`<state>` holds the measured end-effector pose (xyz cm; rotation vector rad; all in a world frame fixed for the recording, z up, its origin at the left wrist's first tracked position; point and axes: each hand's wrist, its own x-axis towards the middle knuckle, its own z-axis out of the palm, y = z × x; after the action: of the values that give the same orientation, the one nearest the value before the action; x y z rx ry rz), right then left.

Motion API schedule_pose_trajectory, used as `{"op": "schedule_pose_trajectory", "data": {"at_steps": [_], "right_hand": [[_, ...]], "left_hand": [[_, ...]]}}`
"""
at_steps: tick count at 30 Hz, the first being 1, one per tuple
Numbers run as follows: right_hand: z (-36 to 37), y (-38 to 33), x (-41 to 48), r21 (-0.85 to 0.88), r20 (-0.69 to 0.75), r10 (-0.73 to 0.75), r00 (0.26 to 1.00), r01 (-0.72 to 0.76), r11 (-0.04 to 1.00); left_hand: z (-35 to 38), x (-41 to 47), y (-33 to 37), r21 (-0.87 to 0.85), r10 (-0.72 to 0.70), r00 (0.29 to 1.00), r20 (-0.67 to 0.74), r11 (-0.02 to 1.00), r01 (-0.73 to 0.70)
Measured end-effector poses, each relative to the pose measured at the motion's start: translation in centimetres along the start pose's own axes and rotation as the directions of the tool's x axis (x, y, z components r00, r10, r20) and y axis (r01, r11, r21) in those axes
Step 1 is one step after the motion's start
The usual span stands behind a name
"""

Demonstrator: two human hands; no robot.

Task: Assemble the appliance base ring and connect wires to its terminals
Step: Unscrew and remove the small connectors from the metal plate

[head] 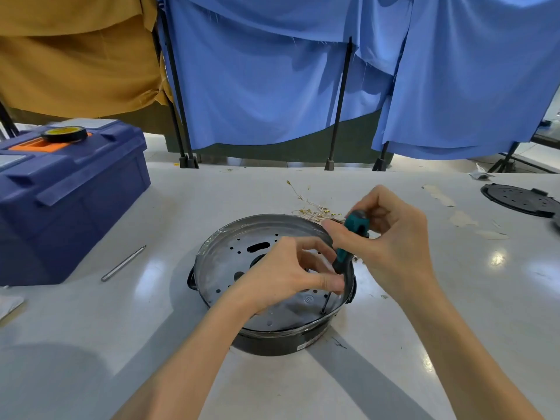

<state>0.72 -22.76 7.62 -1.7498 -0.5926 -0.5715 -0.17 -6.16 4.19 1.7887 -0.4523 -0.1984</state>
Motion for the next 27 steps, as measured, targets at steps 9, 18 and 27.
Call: {"op": "schedule_pose_trajectory", "data": {"at_steps": [9, 18, 27], "right_hand": [[0.8, -0.4, 0.4, -0.027, 0.070, -0.015, 0.997, 0.017, 0.999], [0.1, 0.0, 0.5, 0.073, 0.058, -0.040, 0.998, 0.036, 0.997], [0.7, -0.7, 0.2, 0.053, 0.157, -0.062, 0.986, 0.055, 0.997]], "left_hand": [[0.0, -0.4, 0.0, -0.060, 0.036, 0.999, 0.023, 0.998, -0.035], [-0.2, -0.5, 0.1, -0.059, 0.035, 0.997, 0.066, 0.998, -0.031], [0.1, -0.6, -0.4, -0.084, 0.045, 0.996, 0.072, 0.996, -0.039]]}}
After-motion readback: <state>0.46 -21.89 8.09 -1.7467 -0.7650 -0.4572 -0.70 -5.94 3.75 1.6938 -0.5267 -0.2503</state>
